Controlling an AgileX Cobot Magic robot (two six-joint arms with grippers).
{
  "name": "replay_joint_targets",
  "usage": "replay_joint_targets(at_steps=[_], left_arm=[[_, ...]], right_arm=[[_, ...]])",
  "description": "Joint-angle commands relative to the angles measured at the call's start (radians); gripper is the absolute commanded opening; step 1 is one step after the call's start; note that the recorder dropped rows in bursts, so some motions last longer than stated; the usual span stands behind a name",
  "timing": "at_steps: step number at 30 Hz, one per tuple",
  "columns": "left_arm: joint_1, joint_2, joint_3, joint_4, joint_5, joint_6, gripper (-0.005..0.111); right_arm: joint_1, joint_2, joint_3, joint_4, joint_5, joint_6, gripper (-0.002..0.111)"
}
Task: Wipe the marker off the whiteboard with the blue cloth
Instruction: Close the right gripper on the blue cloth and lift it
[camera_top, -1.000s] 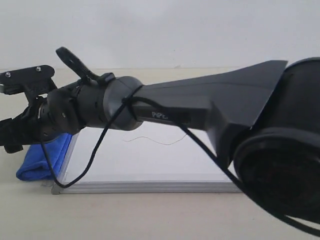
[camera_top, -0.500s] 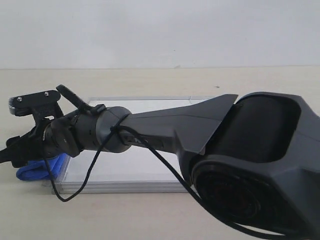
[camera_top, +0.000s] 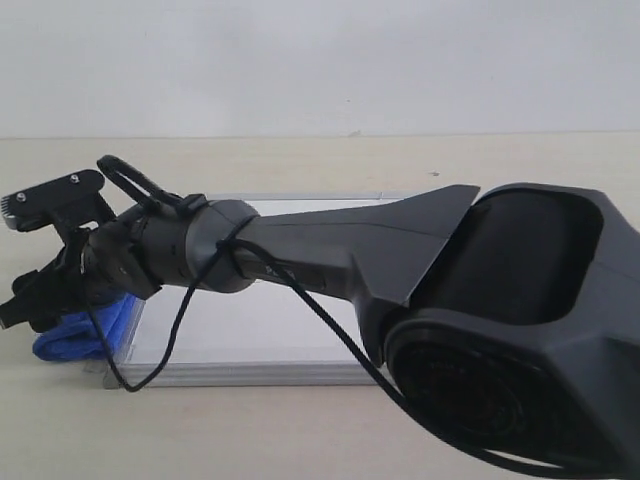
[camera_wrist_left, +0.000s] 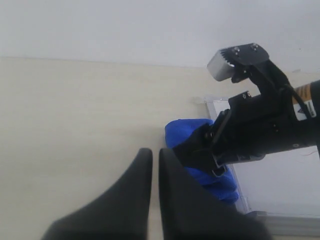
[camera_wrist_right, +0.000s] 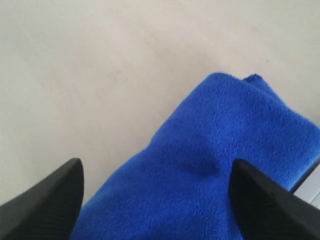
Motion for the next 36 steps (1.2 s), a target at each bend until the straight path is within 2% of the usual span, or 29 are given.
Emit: replay_joint_targets(at_steps=[1,9,25,36], left_arm=[[0.001,-0.003,0.004,0.003,-0.011,0.000,0.005],[0.001,-0.003,0.004,0.003,-0.011,0.000,0.005],[0.001,-0.003,0.004,0.003,-0.011,0.000,0.005],[0.001,-0.003,0.004,0.003,-0.011,0.000,0.005]], right_arm=[[0.001,-0.020,-0.048,-0.077,0.067,0.005,0.072],[0.001,-0.012,-0.055,-0.341,0.189,0.334,0.072],[0.024,0.035,-0.055,-0.319,0.134,0.536,0.072],[0.030,0.064,-0.055,-0.301,0.152,0.546,0.071]])
